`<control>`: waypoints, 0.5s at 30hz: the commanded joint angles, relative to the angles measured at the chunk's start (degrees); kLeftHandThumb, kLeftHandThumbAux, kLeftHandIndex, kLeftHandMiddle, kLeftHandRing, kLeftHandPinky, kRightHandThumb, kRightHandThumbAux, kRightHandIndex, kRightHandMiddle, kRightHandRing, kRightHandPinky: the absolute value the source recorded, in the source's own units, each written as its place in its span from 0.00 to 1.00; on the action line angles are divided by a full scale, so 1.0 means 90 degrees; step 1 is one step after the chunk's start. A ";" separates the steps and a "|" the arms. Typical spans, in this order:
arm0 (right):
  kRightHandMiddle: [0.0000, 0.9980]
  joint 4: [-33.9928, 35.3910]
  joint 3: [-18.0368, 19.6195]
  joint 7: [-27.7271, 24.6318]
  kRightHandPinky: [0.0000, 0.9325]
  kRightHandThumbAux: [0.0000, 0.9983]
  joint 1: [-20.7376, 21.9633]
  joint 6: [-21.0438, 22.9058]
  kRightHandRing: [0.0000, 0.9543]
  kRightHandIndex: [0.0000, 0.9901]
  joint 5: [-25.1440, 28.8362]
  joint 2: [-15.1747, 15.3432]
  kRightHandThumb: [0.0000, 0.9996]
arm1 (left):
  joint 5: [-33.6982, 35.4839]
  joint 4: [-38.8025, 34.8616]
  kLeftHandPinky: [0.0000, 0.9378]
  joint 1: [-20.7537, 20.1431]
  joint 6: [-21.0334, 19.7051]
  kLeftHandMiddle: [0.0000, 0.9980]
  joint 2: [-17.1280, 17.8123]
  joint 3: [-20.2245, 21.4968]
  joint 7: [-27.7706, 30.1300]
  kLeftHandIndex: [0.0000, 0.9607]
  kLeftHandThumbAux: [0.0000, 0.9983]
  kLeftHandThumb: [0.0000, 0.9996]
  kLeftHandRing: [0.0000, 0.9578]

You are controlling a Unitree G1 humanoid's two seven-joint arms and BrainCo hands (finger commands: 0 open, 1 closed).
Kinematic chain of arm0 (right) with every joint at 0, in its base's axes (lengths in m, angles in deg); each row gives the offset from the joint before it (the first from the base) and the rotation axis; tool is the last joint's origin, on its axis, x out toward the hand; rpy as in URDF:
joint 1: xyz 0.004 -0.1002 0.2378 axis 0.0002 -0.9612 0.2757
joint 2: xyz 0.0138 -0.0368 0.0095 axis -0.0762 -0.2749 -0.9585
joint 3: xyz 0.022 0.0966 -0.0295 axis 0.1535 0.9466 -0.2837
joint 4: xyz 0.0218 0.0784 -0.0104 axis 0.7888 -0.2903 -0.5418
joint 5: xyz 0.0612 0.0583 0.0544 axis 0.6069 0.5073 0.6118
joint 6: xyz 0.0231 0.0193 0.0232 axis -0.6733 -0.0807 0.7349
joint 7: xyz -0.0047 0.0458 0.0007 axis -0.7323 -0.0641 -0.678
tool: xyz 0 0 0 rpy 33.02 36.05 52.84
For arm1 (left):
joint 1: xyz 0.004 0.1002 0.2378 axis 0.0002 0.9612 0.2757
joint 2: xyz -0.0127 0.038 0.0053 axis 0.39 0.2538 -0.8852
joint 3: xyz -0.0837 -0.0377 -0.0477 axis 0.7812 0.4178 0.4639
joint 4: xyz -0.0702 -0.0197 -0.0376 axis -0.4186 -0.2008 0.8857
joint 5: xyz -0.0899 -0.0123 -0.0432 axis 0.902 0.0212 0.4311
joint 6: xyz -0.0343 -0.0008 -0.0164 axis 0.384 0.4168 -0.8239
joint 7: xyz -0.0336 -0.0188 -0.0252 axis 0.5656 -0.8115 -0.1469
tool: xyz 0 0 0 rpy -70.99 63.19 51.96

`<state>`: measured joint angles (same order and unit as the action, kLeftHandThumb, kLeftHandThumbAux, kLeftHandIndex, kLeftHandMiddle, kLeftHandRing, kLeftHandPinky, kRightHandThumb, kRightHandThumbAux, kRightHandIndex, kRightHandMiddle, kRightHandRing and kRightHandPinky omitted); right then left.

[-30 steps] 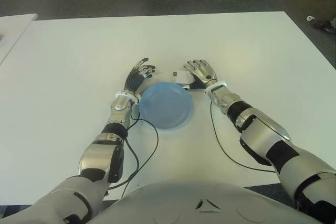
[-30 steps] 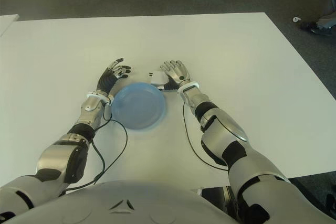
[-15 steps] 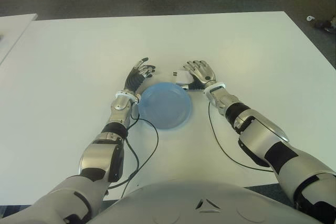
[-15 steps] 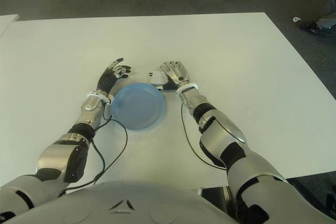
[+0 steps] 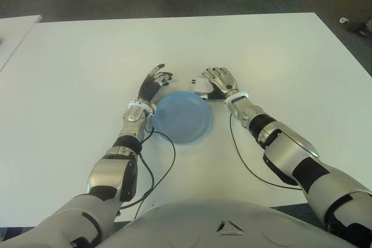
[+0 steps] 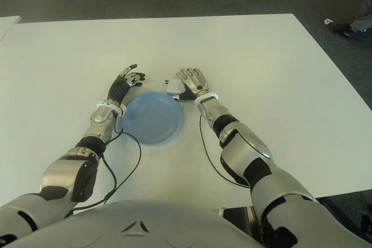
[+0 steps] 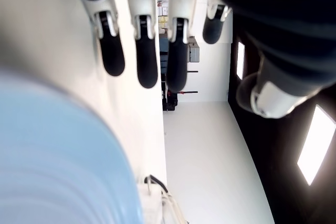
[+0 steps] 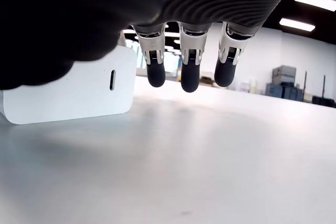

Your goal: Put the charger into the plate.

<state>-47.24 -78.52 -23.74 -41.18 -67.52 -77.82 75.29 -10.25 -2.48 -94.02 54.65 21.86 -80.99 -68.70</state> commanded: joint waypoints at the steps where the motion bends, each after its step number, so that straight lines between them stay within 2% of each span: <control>1: 0.06 -0.0086 0.0025 0.0132 0.08 0.17 -0.0147 -0.0409 0.06 0.04 0.0054 -0.0037 0.29 | -0.0102 0.0247 0.31 0.0230 -0.0271 0.33 -0.0083 -0.0076 0.0015 0.14 0.54 0.00 0.33; 2: 0.08 -0.0115 0.0025 0.0277 0.11 0.18 -0.0146 -0.0512 0.08 0.05 0.0050 -0.0019 0.29 | -0.0101 0.0246 0.31 0.0231 -0.0267 0.33 -0.0083 -0.0077 0.0021 0.14 0.54 0.00 0.33; 3: 0.23 -0.0137 0.0024 0.0383 0.30 0.21 -0.0144 -0.0584 0.26 0.14 0.0043 -0.0006 0.31 | -0.0101 0.0245 0.31 0.0233 -0.0265 0.33 -0.0083 -0.0078 0.0024 0.14 0.54 0.00 0.33; 4: 0.29 -0.0166 0.0003 0.0531 0.37 0.22 -0.0144 -0.0636 0.33 0.17 0.0010 0.0008 0.32 | -0.0101 0.0244 0.31 0.0234 -0.0262 0.33 -0.0081 -0.0077 0.0029 0.14 0.53 0.00 0.33; 5: 0.41 -0.0215 -0.0062 0.0811 0.49 0.25 -0.0152 -0.0665 0.45 0.23 -0.0080 0.0035 0.35 | -0.0100 0.0242 0.31 0.0236 -0.0257 0.33 -0.0077 -0.0078 0.0039 0.14 0.53 0.00 0.33; 7: 0.57 -0.0292 -0.0144 0.1132 0.65 0.35 -0.0154 -0.0693 0.59 0.35 -0.0186 0.0059 0.44 | -0.0098 0.0239 0.30 0.0239 -0.0252 0.32 -0.0072 -0.0078 0.0049 0.14 0.53 0.00 0.32; 9: 0.63 -0.0342 -0.0216 0.1417 0.71 0.40 -0.0154 -0.0645 0.65 0.41 -0.0269 0.0064 0.49 | -0.0099 0.0231 0.30 0.0243 -0.0246 0.32 -0.0069 -0.0082 0.0056 0.13 0.53 0.00 0.32; 12: 0.73 -0.0396 -0.0224 0.1632 0.83 0.60 -0.0159 -0.0599 0.76 0.43 -0.0277 0.0042 0.64 | -0.0096 0.0223 0.29 0.0245 -0.0245 0.32 -0.0064 -0.0083 0.0070 0.13 0.53 0.00 0.32; 15: 0.79 -0.0449 -0.0159 0.1576 0.90 0.67 -0.0175 -0.0676 0.83 0.44 -0.0165 0.0030 0.70 | -0.0085 0.0218 0.30 0.0245 -0.0259 0.32 -0.0062 -0.0077 0.0079 0.13 0.53 0.00 0.32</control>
<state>-49.47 -79.83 -8.39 -41.16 -73.33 -79.03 75.37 -10.26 -2.52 -94.02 54.66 21.70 -81.07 -68.68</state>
